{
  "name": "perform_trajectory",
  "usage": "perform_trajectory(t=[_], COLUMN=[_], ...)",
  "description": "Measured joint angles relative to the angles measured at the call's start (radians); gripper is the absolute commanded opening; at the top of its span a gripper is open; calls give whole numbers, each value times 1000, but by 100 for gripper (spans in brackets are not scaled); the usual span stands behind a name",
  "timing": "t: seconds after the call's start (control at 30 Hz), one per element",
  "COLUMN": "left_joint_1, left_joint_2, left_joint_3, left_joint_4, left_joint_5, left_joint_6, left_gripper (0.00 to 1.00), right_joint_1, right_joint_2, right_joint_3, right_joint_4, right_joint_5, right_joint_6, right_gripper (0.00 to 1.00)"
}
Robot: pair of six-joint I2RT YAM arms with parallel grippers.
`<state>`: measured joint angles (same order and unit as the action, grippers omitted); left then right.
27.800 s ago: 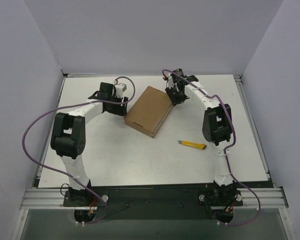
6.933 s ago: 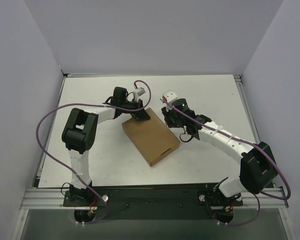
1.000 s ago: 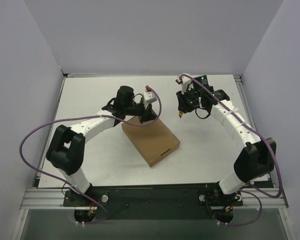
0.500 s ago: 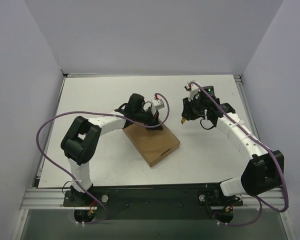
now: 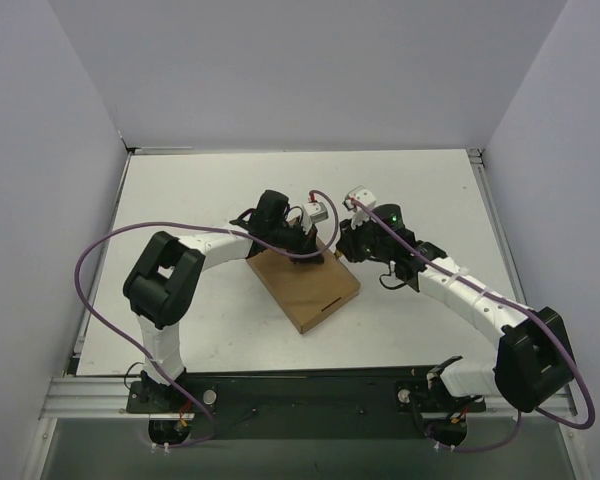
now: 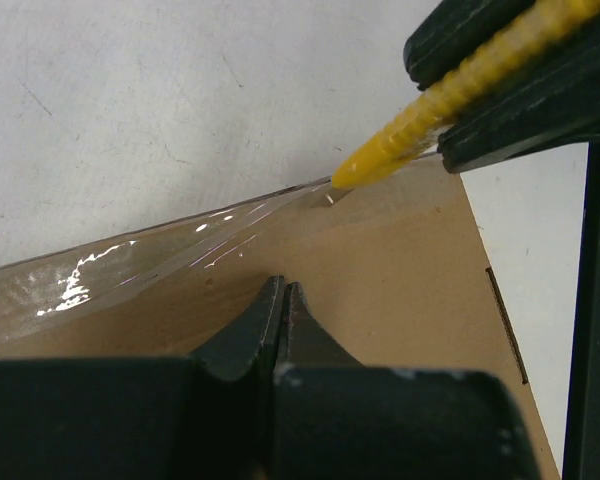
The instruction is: Unpack the express box
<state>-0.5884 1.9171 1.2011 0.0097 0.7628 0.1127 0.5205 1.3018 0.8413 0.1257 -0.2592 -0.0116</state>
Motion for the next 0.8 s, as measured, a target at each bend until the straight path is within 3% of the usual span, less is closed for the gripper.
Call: perform_trajectory(t=[0.3, 0.8], left_joint_1=[0, 1], left_joint_2=[1, 5], left_joint_3=[0, 0], left_joint_4=[0, 1], left_joint_5=[0, 6], left_joint_6=[0, 0], left_gripper=[0, 0], right_joint_1=[16, 24], right_joint_2=[-3, 8], right_joint_3=[-21, -30], right_joint_4=[114, 129], right_joint_5=[72, 68], right_joint_6=[-47, -95], right_gripper=[0, 0])
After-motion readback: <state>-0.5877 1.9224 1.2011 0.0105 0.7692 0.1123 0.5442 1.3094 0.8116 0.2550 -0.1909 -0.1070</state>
